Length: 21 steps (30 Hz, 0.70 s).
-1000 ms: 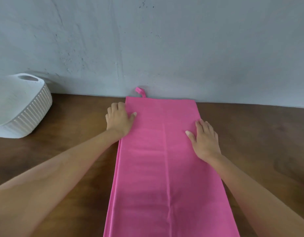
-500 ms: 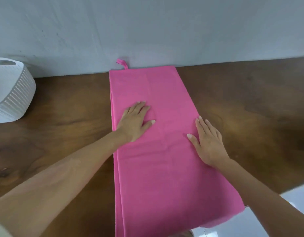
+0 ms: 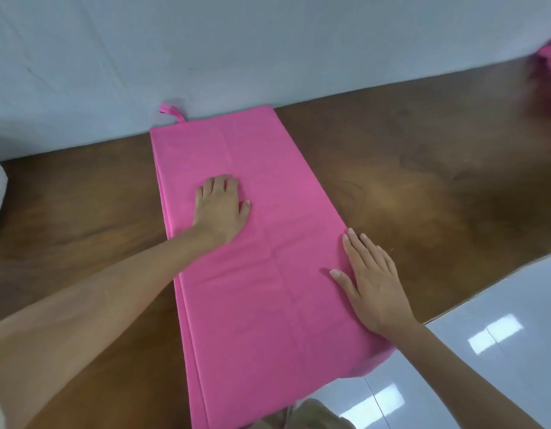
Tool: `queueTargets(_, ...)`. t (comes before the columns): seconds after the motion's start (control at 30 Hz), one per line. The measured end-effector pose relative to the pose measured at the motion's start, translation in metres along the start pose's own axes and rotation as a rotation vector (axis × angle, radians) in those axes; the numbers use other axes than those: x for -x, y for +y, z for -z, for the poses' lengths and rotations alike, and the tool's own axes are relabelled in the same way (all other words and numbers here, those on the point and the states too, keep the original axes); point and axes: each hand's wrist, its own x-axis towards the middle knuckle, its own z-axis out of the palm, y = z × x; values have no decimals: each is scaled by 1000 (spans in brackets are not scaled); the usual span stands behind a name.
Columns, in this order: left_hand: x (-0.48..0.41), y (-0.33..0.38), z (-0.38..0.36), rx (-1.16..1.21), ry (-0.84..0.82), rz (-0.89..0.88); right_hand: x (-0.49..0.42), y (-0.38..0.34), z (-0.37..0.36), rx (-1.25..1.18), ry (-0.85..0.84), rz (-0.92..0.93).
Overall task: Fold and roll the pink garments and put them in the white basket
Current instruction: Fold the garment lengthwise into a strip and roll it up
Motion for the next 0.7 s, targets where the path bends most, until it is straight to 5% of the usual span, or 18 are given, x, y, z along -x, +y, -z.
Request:
queueTargets(0.33,-79,80,-1,105,-219,-601,4,0,-3,-174,277,-109)
queueTargets(0.7,-111,113,12,-59,-383,-563,52,14,-3,-210,340,-323)
